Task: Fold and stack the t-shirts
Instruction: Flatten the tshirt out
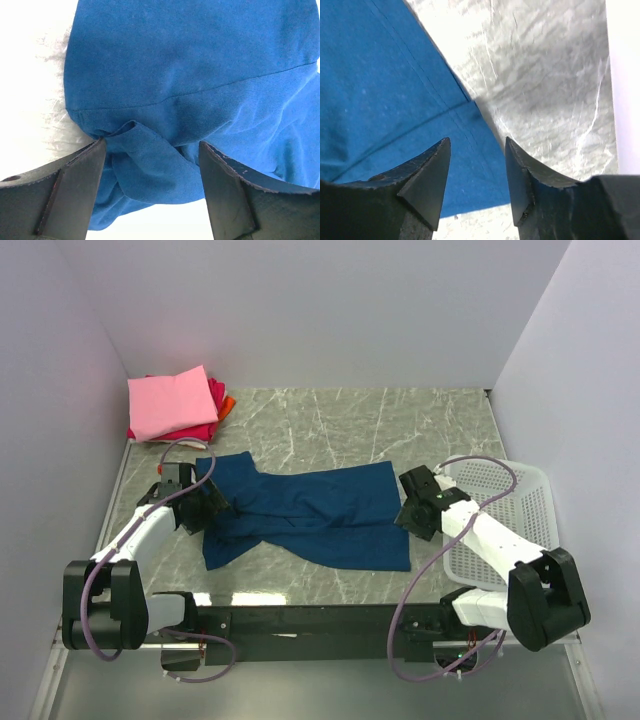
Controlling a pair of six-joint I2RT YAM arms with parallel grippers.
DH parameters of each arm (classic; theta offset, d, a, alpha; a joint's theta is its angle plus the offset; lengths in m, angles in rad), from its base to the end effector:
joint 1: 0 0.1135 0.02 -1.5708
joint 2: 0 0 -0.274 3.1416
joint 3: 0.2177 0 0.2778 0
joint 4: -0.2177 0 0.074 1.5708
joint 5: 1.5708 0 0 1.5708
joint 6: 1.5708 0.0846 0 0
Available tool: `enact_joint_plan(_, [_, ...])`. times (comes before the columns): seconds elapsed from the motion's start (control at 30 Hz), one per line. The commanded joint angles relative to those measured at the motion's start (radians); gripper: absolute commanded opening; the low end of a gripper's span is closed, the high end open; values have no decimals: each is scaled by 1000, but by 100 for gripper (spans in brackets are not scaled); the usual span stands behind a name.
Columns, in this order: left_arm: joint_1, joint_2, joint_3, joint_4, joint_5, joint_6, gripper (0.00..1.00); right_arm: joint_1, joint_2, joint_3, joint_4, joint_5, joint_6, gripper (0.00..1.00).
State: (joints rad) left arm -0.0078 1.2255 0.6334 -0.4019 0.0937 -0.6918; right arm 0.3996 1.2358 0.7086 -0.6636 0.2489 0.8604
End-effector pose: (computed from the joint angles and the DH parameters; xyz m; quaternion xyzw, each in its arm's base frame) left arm 0.2720 -0.0100 0.1371 -0.3086 0.9067 -0.1395 0.2515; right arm 0.2406 0.0790 0.1428 0.2454 0.9433 0.0119 0.2232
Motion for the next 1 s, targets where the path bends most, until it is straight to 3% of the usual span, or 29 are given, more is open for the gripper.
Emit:
enact_joint_plan(0.0, [3, -14, 5, 35, 23, 15, 80, -28, 13, 17, 67, 35, -46, 54])
enact_joint_plan(0.53, [3, -4, 8, 41, 31, 20, 80, -59, 206, 52, 168, -66, -93, 39])
enact_joint_plan(0.97, [3, 29, 25, 64, 29, 24, 80, -58, 209, 127, 47, 3, -116, 15])
